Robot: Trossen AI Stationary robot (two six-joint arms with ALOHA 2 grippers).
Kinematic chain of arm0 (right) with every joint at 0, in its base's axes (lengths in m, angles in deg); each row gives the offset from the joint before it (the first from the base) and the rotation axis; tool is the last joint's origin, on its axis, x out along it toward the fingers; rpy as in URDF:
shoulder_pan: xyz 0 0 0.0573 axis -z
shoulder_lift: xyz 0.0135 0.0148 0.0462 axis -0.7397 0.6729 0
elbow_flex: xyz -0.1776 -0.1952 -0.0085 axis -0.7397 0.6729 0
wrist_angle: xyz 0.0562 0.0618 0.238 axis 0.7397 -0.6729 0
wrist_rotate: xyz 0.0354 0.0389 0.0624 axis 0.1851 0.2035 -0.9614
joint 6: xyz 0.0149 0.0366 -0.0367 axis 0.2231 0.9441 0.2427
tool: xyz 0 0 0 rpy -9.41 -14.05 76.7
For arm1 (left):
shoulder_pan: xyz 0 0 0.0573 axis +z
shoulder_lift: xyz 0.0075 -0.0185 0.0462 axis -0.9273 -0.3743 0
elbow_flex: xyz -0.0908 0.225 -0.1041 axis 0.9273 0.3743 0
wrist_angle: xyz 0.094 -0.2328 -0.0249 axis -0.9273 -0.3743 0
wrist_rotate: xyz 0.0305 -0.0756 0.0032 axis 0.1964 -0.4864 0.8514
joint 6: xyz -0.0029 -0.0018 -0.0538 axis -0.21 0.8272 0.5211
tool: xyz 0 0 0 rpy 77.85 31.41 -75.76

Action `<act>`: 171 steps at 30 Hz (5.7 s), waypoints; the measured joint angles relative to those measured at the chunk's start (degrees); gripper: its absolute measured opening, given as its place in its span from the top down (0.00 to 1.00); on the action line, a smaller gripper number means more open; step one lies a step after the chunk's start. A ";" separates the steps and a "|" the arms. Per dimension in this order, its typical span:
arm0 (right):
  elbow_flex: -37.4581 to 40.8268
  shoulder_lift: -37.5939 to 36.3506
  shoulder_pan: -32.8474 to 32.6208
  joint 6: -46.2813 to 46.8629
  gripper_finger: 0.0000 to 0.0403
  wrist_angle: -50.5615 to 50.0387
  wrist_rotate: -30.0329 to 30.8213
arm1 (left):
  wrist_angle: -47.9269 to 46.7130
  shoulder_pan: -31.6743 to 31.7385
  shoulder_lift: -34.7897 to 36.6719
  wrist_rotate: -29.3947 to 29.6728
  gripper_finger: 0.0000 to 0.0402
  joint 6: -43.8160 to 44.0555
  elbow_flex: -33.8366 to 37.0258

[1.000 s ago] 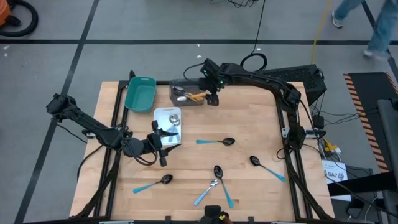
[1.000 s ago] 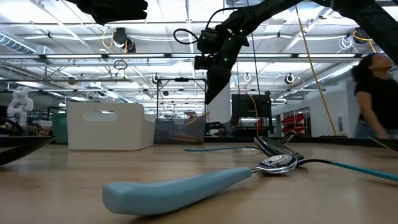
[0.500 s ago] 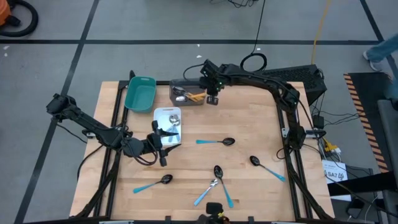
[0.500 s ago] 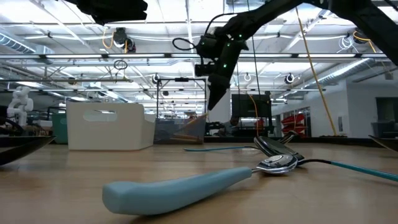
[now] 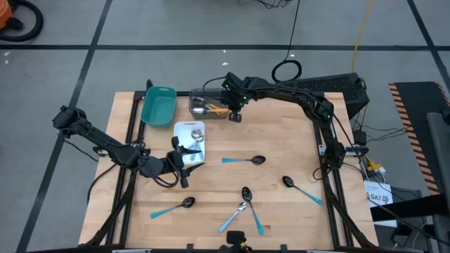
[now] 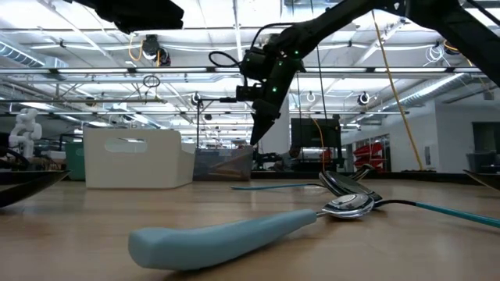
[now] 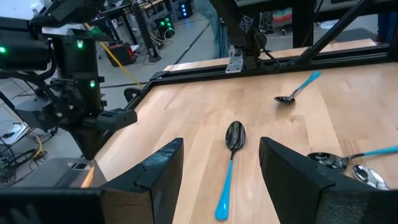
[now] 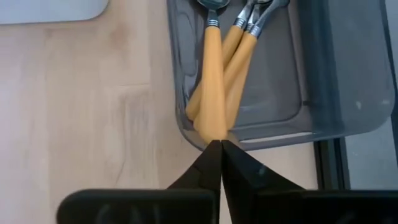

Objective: Sort silverware by color (type)
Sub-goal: Put the orange spoon into the black bin, then put the top right blue spoon into the green bin

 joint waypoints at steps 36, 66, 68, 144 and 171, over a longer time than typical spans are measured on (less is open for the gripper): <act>19.13 -37.02 -37.92 28.19 1.00 -20.76 9.36 | -0.52 0.00 0.00 -3.52 0.48 8.95 0.00; 60.31 -47.04 -45.73 26.95 1.00 34.74 16.67 | 0.13 0.95 -5.90 -3.50 0.48 10.89 0.00; 60.84 -47.04 -45.73 27.61 1.00 34.84 16.84 | 0.03 1.40 -6.33 -3.50 0.48 11.28 0.00; 52.62 -41.32 -74.29 102.56 0.72 -15.21 14.67 | 0.17 2.36 -6.23 -3.46 0.48 9.31 0.00; 53.49 -33.16 -76.52 99.04 0.57 -15.67 13.43 | 0.46 2.36 -6.23 -3.48 0.48 12.28 0.00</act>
